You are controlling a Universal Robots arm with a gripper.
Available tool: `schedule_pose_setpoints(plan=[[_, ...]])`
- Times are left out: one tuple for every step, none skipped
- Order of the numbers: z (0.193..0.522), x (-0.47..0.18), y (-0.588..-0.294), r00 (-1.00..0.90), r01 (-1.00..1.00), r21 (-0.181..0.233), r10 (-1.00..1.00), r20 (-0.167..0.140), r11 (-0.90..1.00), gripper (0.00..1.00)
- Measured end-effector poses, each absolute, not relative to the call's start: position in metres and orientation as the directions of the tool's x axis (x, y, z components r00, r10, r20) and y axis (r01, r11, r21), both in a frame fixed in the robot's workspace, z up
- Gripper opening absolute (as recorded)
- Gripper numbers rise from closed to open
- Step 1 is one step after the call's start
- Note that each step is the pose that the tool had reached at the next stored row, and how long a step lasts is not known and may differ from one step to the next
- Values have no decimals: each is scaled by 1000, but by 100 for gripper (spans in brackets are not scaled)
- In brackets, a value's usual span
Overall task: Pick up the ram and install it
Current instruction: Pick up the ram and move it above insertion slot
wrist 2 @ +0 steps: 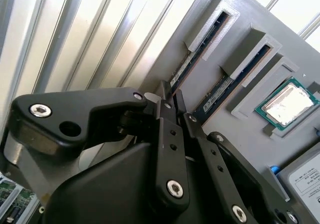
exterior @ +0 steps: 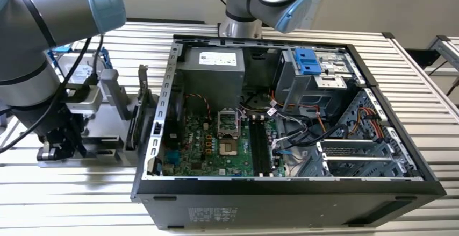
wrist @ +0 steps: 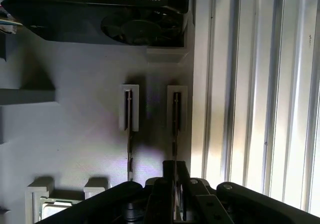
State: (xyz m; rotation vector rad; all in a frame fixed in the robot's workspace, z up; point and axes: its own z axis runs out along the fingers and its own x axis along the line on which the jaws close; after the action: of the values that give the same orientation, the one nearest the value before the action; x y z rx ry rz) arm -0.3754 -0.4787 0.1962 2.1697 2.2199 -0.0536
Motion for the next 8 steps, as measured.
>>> schedule_pose_setpoints(plan=[[198, -375, -479, -23, 1000, 1, 998, -51, 23, 0], [199, -375, -479, -23, 1000, 1, 998, -50, 23, 0], [200, -375, -479, -23, 1000, 1, 998, -50, 23, 0], [201, -375, -479, -23, 1000, 1, 998, -50, 23, 0], [203, -375, -479, -23, 1000, 1, 998, -50, 23, 0], [204, -375, -479, -23, 1000, 1, 998, -50, 23, 0], [205, -375, -479, -23, 1000, 1, 998, -50, 23, 0], [207, -375, -479, -23, 1000, 1, 998, -50, 23, 0]])
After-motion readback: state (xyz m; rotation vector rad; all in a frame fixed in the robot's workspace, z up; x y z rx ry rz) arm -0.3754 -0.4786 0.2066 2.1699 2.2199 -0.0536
